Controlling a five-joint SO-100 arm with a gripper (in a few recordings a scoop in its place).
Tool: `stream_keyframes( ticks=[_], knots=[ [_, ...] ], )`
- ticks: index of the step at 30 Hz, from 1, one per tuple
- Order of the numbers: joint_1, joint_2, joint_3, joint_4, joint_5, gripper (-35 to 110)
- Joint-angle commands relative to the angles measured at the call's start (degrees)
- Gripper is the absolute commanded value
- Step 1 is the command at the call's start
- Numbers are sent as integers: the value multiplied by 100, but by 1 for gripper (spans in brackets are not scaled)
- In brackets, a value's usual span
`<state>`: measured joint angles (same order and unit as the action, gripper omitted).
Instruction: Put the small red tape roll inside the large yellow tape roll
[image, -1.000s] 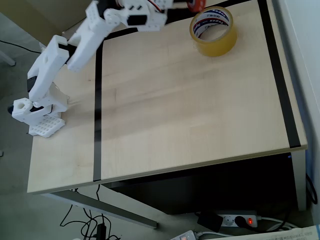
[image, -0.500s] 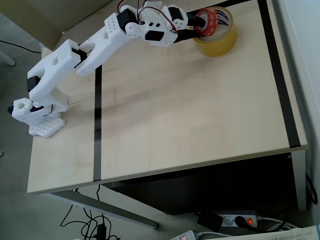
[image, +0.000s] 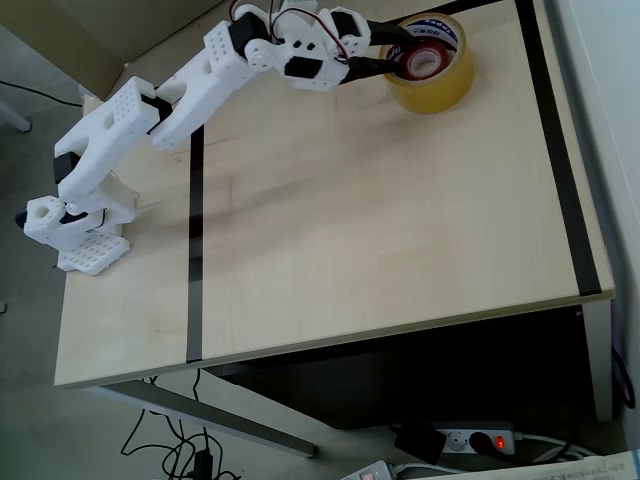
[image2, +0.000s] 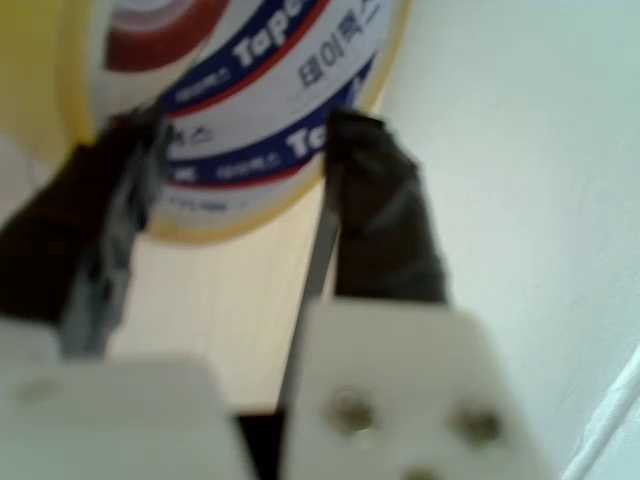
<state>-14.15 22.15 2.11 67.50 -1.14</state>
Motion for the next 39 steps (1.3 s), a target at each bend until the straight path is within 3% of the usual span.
stream_keyframes(
  ticks=[1,6,13,23,26,29,36,39],
  knots=[
    [70,1099,-598,773,-413,0],
    [246,2074,-1257,1907,-571,0],
    [-290,4482,-1591,3604,-624,0],
    [-378,9018,1863,3612,-396,0],
    [-202,11294,5273,2294,-431,0],
    [650,13333,8411,800,-466,0],
    [1354,16040,12850,-791,-422,0],
    [1397,16304,13948,-1151,-246,0]
  ],
)
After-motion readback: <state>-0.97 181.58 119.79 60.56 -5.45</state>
